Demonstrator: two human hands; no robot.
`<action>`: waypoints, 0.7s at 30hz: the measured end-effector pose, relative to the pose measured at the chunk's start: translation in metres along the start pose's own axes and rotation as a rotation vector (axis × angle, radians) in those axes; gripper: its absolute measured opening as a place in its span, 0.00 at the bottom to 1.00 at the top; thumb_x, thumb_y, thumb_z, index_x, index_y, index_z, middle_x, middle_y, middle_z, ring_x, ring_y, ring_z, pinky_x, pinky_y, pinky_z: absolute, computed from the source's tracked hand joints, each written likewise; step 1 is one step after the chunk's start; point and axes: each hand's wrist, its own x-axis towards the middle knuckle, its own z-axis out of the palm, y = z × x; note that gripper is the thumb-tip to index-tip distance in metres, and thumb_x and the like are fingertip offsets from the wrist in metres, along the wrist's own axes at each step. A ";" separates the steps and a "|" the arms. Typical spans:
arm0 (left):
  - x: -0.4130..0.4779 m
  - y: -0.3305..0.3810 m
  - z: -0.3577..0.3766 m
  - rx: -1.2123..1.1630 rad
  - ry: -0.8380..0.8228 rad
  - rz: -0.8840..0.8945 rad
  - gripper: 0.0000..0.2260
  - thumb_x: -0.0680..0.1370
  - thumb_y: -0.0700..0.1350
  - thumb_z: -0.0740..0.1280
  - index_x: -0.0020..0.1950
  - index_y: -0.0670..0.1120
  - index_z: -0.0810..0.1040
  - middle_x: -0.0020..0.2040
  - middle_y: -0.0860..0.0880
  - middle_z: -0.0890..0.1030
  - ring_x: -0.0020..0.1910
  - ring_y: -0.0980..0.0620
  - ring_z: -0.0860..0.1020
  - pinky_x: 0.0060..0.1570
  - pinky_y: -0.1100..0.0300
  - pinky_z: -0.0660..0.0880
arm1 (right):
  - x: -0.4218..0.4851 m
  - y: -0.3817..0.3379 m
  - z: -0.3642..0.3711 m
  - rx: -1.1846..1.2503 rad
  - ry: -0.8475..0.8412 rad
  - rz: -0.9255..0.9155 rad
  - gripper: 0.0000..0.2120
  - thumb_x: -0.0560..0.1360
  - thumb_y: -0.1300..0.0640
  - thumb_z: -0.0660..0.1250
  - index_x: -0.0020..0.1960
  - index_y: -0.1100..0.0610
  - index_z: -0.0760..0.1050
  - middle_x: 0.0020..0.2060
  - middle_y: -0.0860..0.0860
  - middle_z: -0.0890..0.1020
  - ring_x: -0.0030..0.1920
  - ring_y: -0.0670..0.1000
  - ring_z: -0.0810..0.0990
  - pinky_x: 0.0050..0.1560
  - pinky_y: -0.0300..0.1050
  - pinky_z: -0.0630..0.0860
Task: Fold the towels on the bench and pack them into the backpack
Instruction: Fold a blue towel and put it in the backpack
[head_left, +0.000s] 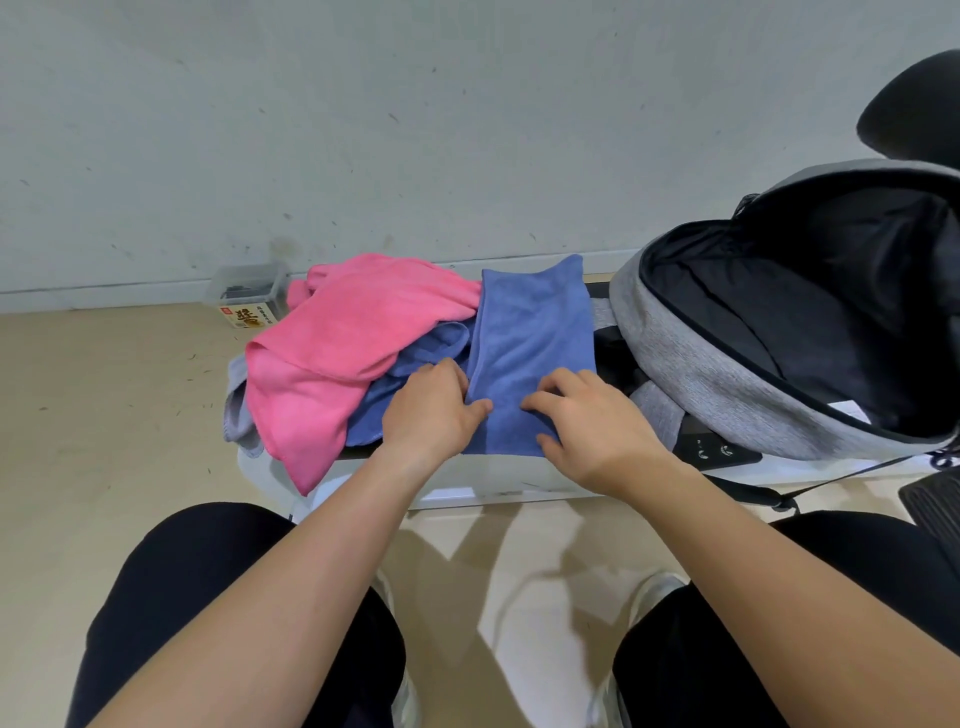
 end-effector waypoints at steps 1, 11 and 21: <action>-0.004 0.001 0.001 0.032 0.038 0.010 0.16 0.74 0.56 0.70 0.49 0.46 0.72 0.45 0.49 0.79 0.44 0.46 0.79 0.37 0.51 0.73 | -0.001 -0.002 0.001 -0.012 -0.001 -0.003 0.20 0.78 0.50 0.63 0.70 0.49 0.71 0.63 0.48 0.72 0.59 0.54 0.71 0.59 0.50 0.71; -0.025 0.007 0.006 0.261 0.155 0.133 0.13 0.79 0.52 0.67 0.53 0.44 0.70 0.51 0.45 0.77 0.51 0.41 0.76 0.37 0.50 0.70 | -0.027 -0.002 0.018 -0.116 0.159 0.159 0.18 0.69 0.61 0.68 0.58 0.53 0.75 0.56 0.52 0.73 0.51 0.57 0.73 0.41 0.47 0.67; -0.043 -0.014 0.031 0.440 0.262 0.483 0.18 0.71 0.55 0.68 0.56 0.46 0.74 0.58 0.48 0.76 0.52 0.46 0.77 0.43 0.51 0.73 | -0.032 -0.010 0.029 -0.462 0.141 0.059 0.14 0.70 0.65 0.54 0.54 0.60 0.69 0.50 0.58 0.72 0.50 0.60 0.70 0.50 0.53 0.69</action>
